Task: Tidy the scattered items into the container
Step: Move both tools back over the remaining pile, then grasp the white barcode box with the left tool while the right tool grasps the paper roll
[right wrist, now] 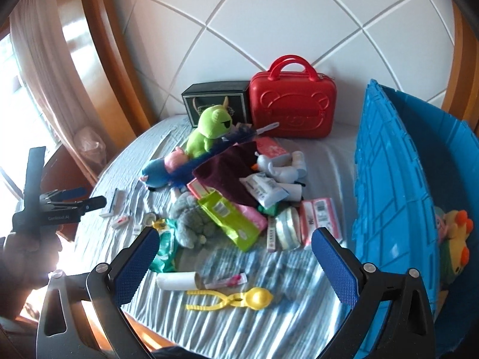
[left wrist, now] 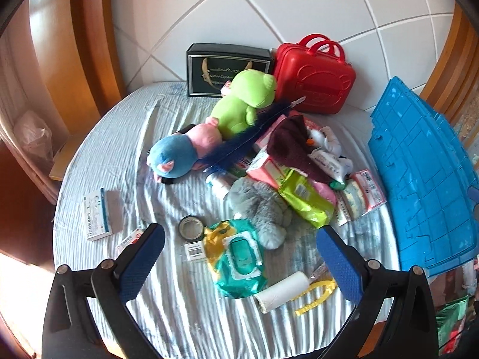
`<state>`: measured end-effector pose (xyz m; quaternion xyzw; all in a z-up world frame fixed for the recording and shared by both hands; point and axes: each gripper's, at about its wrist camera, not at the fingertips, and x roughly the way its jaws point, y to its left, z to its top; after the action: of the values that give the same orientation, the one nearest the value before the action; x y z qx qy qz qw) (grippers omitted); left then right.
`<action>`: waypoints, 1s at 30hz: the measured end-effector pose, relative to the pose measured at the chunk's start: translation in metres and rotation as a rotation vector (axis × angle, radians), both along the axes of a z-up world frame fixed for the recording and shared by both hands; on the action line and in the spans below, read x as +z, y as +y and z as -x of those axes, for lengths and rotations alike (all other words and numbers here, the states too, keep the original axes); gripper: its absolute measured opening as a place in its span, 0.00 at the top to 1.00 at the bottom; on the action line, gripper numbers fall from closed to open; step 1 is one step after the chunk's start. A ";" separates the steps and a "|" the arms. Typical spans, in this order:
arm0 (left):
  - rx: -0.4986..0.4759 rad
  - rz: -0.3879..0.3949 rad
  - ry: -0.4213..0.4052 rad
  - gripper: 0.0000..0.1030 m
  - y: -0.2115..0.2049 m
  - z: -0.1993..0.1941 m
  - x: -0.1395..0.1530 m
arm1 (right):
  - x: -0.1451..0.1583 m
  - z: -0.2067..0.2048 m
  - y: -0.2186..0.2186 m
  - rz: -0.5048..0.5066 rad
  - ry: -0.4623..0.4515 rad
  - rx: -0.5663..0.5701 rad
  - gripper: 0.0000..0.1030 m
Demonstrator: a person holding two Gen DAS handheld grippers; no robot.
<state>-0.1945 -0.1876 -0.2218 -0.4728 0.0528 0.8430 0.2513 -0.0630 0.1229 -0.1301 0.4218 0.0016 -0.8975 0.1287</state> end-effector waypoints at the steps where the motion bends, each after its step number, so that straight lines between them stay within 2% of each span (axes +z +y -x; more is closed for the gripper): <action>1: 0.003 0.013 0.000 0.00 -0.006 0.002 -0.008 | -0.006 0.000 -0.007 0.000 -0.004 0.004 0.00; 4: 0.008 0.045 -0.018 0.00 -0.023 0.008 -0.037 | -0.031 -0.001 -0.028 -0.019 -0.012 0.017 0.00; 6: 0.001 0.057 -0.060 0.00 -0.031 0.011 -0.062 | -0.052 -0.002 -0.039 -0.025 -0.033 0.027 0.00; 11: -0.018 0.043 -0.183 0.00 -0.032 0.010 -0.122 | -0.120 -0.003 -0.064 -0.037 -0.137 0.066 0.00; 14: -0.021 0.080 -0.196 0.00 -0.025 0.010 -0.152 | -0.151 -0.005 -0.073 -0.057 -0.189 0.085 0.00; 17: 0.006 0.114 -0.213 0.00 -0.025 0.023 -0.178 | -0.170 -0.005 -0.078 -0.070 -0.221 0.090 0.00; 22: 0.085 0.103 -0.259 0.01 -0.024 0.054 -0.202 | -0.181 -0.004 -0.083 -0.083 -0.242 0.088 0.00; 23: 0.096 0.106 -0.264 0.11 -0.022 0.059 -0.205 | -0.183 -0.004 -0.084 -0.086 -0.245 0.088 0.00; 24: 0.101 0.112 -0.272 0.32 -0.020 0.062 -0.208 | -0.185 -0.005 -0.085 -0.089 -0.250 0.088 0.00; 25: 0.101 0.117 -0.276 0.46 -0.019 0.064 -0.210 | -0.187 -0.005 -0.085 -0.090 -0.257 0.087 0.00; 26: 0.100 0.122 -0.272 0.71 -0.018 0.065 -0.211 | -0.190 -0.004 -0.087 -0.090 -0.263 0.088 0.00; 30: 0.095 0.104 -0.241 0.71 -0.028 0.058 -0.202 | -0.197 0.000 -0.099 -0.097 -0.275 0.115 0.00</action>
<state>-0.2529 -0.2157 -0.4234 -0.5848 0.0435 0.7872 0.1908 -0.0627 0.0236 -0.3268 0.5458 0.0512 -0.8213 0.1582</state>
